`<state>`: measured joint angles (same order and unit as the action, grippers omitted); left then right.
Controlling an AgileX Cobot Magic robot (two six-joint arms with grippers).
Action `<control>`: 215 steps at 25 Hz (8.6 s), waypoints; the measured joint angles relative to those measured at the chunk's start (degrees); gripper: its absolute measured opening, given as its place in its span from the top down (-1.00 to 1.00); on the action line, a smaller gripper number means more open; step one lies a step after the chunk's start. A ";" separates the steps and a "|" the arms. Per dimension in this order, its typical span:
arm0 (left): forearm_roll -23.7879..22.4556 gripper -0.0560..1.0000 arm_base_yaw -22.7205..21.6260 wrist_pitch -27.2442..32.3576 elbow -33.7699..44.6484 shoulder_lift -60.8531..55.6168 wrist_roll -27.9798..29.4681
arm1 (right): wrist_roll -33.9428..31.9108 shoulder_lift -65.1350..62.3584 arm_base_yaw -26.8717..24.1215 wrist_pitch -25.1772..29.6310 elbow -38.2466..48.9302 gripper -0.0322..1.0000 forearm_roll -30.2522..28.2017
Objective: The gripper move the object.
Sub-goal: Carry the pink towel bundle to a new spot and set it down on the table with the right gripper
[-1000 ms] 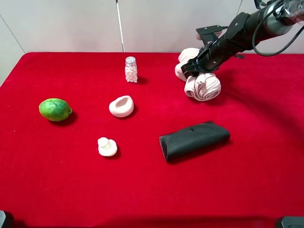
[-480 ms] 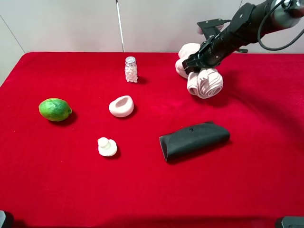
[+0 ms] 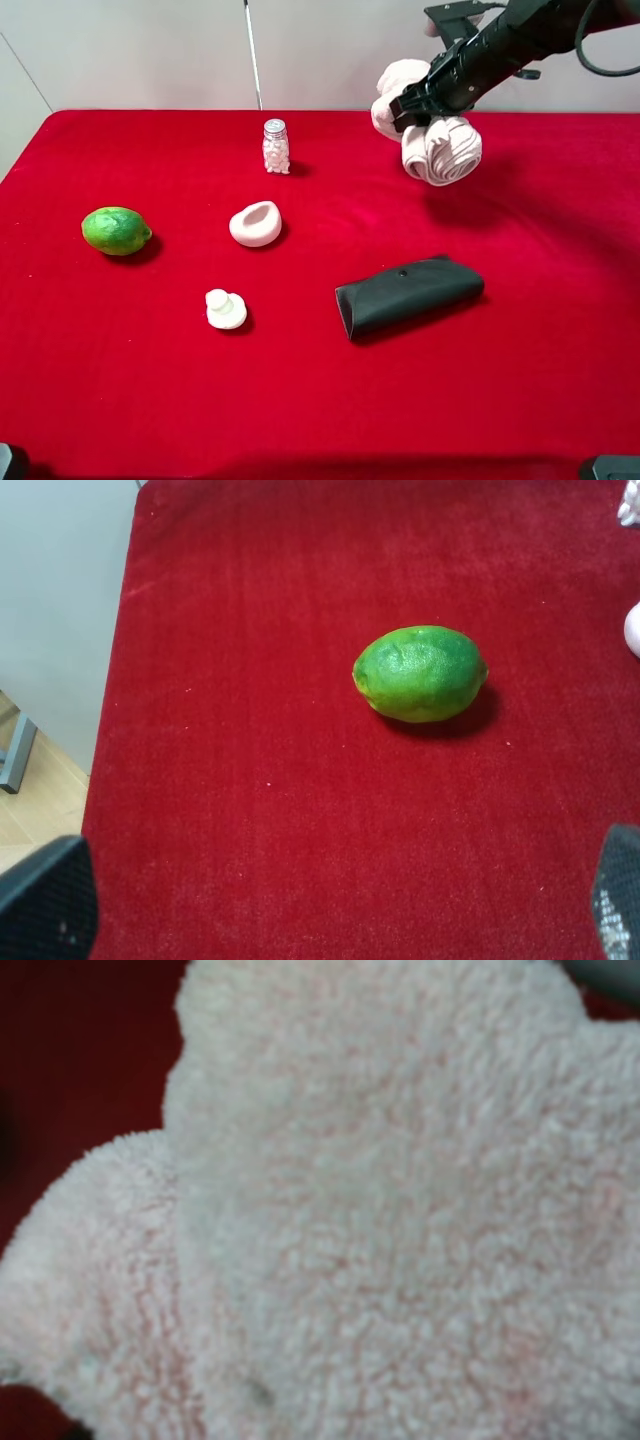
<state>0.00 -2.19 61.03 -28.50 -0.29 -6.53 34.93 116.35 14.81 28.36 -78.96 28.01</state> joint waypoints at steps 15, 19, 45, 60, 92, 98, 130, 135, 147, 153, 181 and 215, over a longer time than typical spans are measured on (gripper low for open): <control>0.00 -0.95 0.00 0.00 0.00 0.00 0.00 | -0.12 -8.39 7.83 5.01 0.00 0.15 -1.13; 0.00 -0.95 0.00 0.00 0.00 0.00 0.00 | -1.11 -8.59 11.59 7.76 -1.22 0.15 -1.29; 0.00 -0.95 0.00 0.00 0.00 0.00 0.00 | -3.89 -8.64 34.72 13.77 -9.17 0.15 -5.19; 0.00 -0.95 0.00 0.00 0.00 0.00 0.00 | -3.89 -8.64 46.54 5.78 -9.30 0.15 -7.87; -0.65 -0.95 0.00 0.00 0.00 0.00 0.00 | -3.57 13.15 54.08 18.28 -39.43 0.15 -5.58; -0.65 -0.95 0.00 0.00 0.00 0.00 0.00 | -2.76 15.61 54.15 17.86 -39.43 0.15 -5.45; -0.65 -0.95 0.00 0.00 0.00 0.00 0.00 | -0.19 24.61 54.15 10.63 -40.04 0.15 -0.15; -0.65 -0.95 0.00 0.00 0.00 0.00 0.00 | 0.03 26.39 54.15 10.51 -40.06 0.15 0.27; -0.65 -0.95 0.00 0.00 0.00 0.00 0.00 | 0.21 27.31 54.15 9.11 -40.10 0.15 0.66; -0.65 -0.95 0.00 0.00 0.00 0.00 0.00 | 0.44 27.38 54.15 8.52 -40.10 0.15 0.66; -0.65 -0.95 0.00 0.00 0.00 0.00 0.00 | 0.44 31.13 54.15 7.58 -40.10 0.15 1.32; -0.65 -0.95 0.00 0.00 0.00 0.00 0.00 | 0.14 30.73 53.83 11.75 -40.10 -0.41 1.21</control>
<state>-0.65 -2.19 61.03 -28.50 -0.29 -6.53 35.07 147.08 68.64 40.12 -119.07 29.23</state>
